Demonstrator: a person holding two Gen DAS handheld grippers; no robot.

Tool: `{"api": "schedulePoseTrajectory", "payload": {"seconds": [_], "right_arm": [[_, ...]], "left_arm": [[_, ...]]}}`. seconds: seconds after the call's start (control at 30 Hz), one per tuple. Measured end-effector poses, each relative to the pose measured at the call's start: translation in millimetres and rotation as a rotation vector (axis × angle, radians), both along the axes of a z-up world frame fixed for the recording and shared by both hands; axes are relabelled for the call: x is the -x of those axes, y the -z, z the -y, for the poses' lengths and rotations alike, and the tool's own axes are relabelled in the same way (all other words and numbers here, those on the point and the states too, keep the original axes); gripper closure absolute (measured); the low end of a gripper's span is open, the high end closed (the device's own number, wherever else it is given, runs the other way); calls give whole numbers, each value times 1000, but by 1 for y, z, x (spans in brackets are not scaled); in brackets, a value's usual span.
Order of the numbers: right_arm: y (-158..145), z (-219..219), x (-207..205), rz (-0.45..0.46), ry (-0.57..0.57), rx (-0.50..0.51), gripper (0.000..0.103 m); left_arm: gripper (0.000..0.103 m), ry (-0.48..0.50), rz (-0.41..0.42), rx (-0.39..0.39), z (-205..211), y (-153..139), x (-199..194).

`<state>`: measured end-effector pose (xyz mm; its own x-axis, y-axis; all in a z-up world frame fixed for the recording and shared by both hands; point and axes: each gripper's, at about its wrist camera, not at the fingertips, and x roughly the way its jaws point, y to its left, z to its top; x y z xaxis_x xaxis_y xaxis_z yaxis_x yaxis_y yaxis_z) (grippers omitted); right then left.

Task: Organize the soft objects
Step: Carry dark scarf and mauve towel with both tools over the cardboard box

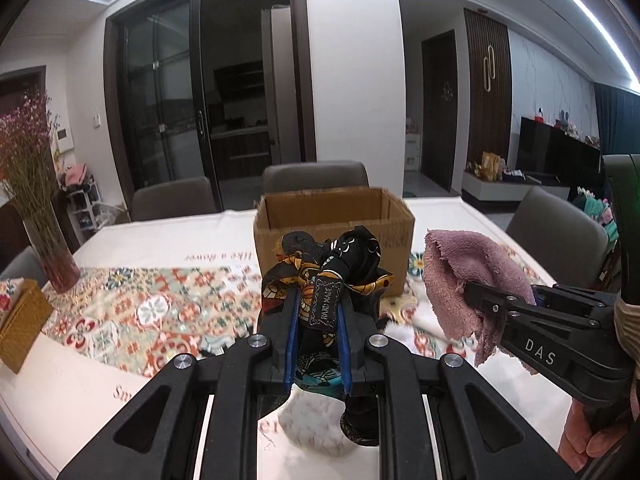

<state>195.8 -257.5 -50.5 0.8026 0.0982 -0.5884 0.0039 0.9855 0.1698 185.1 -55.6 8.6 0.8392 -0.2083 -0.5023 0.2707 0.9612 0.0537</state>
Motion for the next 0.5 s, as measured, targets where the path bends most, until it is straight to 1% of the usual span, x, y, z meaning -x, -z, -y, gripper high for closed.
{"api": "schedulePoseTrajectory", "payload": {"seconds": [0.23,0.5], "right_arm": [[-29,-1,-23,55,7,-16,86],[-62,-6,-48,115,-5,5,86]], "left_arm": [[85,-6,59,17,-4,-30,-21],[85,8,98,45,-3,-60,-50]]}}
